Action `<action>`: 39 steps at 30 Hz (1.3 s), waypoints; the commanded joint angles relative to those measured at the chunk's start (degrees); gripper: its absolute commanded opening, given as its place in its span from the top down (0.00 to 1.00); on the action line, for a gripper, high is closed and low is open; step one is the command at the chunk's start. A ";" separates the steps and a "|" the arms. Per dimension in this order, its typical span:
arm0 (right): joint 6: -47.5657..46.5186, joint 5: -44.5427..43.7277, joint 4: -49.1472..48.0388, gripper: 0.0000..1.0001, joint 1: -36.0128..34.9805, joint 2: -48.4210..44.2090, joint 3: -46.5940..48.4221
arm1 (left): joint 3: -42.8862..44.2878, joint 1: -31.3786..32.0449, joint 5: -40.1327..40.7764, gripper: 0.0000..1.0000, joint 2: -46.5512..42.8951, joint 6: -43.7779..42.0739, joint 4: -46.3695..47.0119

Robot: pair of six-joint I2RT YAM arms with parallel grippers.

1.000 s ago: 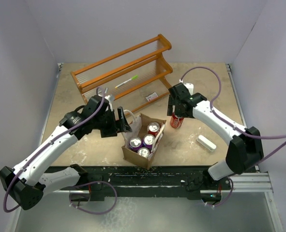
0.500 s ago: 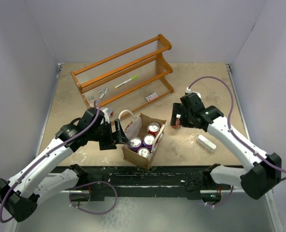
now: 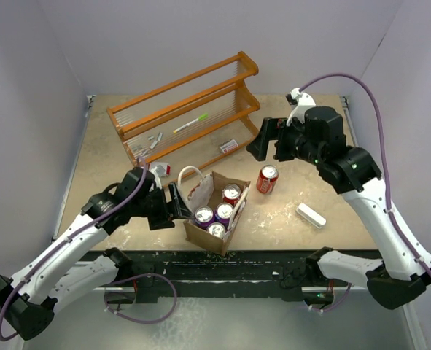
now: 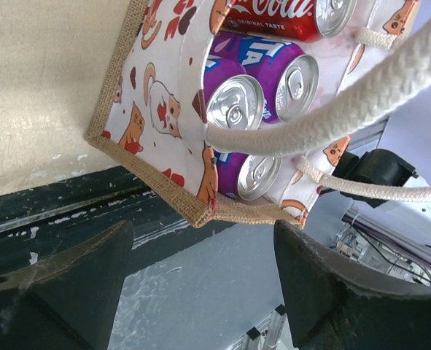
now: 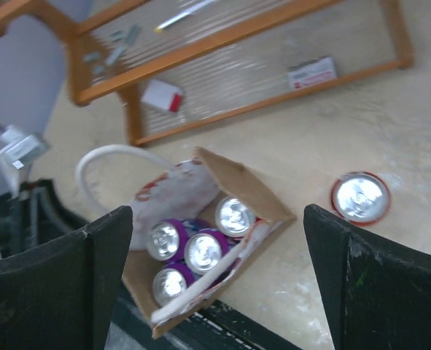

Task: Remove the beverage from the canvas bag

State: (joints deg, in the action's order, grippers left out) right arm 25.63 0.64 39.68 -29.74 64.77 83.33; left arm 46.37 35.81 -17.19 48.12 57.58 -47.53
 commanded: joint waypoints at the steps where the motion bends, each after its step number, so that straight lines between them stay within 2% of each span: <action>1: -2.64 14.89 -2.46 0.00 -1.86 3.69 4.41 | -0.65 0.27 2.01 0.19 0.65 1.58 2.20; 4: -2.99 12.74 -3.36 0.00 -8.72 6.01 5.55 | -2.01 0.30 1.98 0.20 1.36 2.01 3.22; 8: -4.97 6.24 -0.11 0.00 -17.42 11.29 8.21 | -3.41 0.24 2.56 0.26 1.67 1.81 3.29; 15: -10.07 -6.47 10.21 0.00 -27.03 21.51 12.62 | -4.64 0.25 3.08 0.45 -0.62 1.36 1.17; 17: -10.92 -7.94 11.26 0.00 -28.46 23.26 12.13 | -5.15 0.28 3.28 0.49 -1.53 1.55 0.58; 24: -11.47 -8.23 8.96 0.00 -31.95 26.63 8.90 | -6.17 0.27 3.47 0.55 -2.55 2.59 0.55; 39: -15.89 -13.94 6.78 0.02 -37.38 36.70 6.72 | -5.26 0.30 3.89 0.58 -0.27 2.37 1.15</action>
State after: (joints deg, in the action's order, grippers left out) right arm 12.34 -10.04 47.40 -66.22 100.84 90.89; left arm 40.86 35.81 -14.90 47.05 59.48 -44.80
